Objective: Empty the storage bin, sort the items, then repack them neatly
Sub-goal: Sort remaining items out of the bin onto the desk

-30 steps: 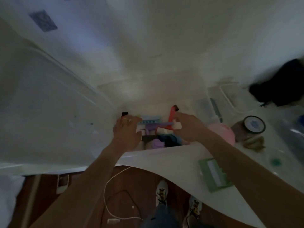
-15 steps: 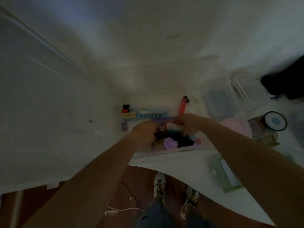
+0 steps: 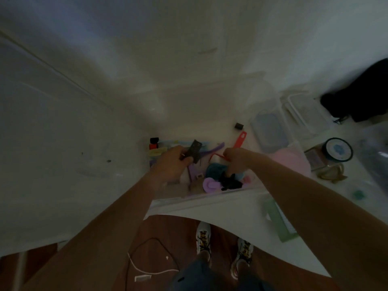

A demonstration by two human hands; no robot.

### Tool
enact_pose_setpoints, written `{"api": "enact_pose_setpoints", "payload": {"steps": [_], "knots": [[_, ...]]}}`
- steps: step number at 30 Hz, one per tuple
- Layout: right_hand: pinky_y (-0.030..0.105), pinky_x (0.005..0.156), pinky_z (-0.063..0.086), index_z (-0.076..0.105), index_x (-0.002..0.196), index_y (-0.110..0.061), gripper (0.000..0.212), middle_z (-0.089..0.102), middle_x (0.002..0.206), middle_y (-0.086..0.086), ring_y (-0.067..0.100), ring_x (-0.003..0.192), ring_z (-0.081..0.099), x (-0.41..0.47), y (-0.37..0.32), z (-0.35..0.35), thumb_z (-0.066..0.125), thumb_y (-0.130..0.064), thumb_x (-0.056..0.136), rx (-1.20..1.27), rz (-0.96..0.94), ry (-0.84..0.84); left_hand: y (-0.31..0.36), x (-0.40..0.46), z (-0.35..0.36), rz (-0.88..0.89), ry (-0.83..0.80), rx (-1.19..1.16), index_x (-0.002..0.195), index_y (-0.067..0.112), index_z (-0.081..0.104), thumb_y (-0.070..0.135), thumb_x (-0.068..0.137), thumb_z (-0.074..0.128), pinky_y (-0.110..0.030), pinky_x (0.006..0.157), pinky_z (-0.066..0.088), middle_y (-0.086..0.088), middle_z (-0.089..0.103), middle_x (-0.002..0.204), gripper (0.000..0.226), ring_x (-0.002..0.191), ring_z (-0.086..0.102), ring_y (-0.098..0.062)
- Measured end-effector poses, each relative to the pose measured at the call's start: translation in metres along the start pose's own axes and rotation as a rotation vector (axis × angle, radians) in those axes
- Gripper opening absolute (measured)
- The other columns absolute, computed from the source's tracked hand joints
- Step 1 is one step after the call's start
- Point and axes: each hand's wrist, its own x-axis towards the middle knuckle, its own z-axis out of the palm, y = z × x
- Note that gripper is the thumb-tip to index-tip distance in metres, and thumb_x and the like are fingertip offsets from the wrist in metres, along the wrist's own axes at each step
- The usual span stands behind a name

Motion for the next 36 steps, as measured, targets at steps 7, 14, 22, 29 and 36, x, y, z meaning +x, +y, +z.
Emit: {"api": "enact_pose_setpoints", "payload": {"steps": [7,14,22,29,36], "knots": [[0.022,0.050,0.041,0.046,0.132,-0.011,0.065,0.057,0.106,0.004,0.014,0.072,0.056,-0.011,-0.001,-0.003,0.075,-0.034,0.079,0.222,0.039,-0.102,0.031,-0.026,-0.007,-0.156,0.043,-0.540,0.118,-0.001,0.056,0.009,0.101,0.050,-0.025,0.057,0.057,-0.020,0.063,0.100,0.021,0.070,0.061,-0.021],[0.028,0.063,0.048,0.048,0.132,-0.018,0.062,0.054,0.108,0.003,0.021,0.092,0.056,-0.013,0.007,-0.003,0.073,-0.038,0.079,0.336,0.013,-0.048,0.034,-0.040,0.000,-0.250,0.121,-0.596,0.115,0.000,0.057,0.016,0.100,0.048,-0.033,0.066,0.054,-0.017,0.069,0.096,0.023,0.072,0.065,-0.024],[0.035,0.068,0.055,0.051,0.112,-0.027,0.055,0.057,0.110,0.012,0.023,0.084,0.062,-0.024,0.020,-0.019,0.081,-0.030,0.067,0.561,-0.083,0.203,0.052,-0.063,-0.002,-0.219,0.240,-0.687,0.110,0.004,0.058,0.017,0.101,0.047,-0.040,0.076,0.057,-0.011,0.068,0.088,0.020,0.067,0.062,-0.021],[0.028,0.057,0.053,0.050,0.114,-0.030,0.048,0.061,0.101,0.008,0.021,0.071,0.064,-0.081,0.027,-0.047,0.077,-0.016,0.076,1.074,-0.140,0.396,0.088,-0.087,-0.009,-0.135,0.311,-0.710,0.113,0.003,0.060,0.017,0.099,0.050,-0.046,0.084,0.056,-0.007,0.070,0.087,0.022,0.078,0.066,-0.024],[0.038,0.070,0.055,0.054,0.115,-0.028,0.046,0.063,0.113,0.014,0.029,0.086,0.067,-0.177,0.060,-0.049,0.066,-0.004,0.078,1.596,-0.393,0.447,0.141,-0.111,-0.005,-0.047,0.289,-0.764,0.112,0.003,0.061,0.015,0.100,0.051,-0.027,0.064,0.057,-0.010,0.071,0.084,0.019,0.074,0.066,-0.025]]}}
